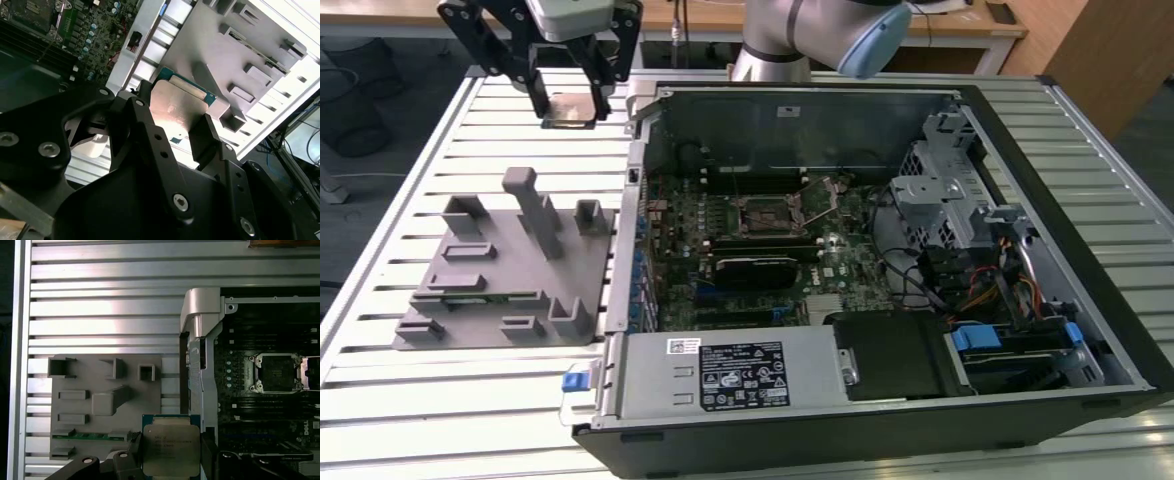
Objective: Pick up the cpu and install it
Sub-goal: 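Pick up the cpu and move it towards the insertion slot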
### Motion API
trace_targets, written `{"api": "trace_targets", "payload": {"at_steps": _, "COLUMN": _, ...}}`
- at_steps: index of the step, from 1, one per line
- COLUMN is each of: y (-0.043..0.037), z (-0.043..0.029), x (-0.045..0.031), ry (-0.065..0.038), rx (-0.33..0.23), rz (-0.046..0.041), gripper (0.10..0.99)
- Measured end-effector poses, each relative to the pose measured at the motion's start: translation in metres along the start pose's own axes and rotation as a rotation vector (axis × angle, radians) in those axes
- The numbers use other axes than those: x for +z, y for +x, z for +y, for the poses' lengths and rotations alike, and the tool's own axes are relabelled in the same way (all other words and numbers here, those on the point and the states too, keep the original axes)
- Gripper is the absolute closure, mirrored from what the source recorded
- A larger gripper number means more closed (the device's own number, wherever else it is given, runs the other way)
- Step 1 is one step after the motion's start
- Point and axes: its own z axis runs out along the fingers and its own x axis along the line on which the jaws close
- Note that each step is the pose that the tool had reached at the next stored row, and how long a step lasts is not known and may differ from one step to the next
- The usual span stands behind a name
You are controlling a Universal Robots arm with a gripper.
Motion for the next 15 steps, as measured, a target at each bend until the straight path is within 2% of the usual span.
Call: {"api": "trace_targets", "payload": {"at_steps": 15, "y": -0.0128, "z": 0.0003, "x": -0.0005, "ry": 0.0, "rx": 0.0, "rz": 0.0029, "gripper": 0.541}}
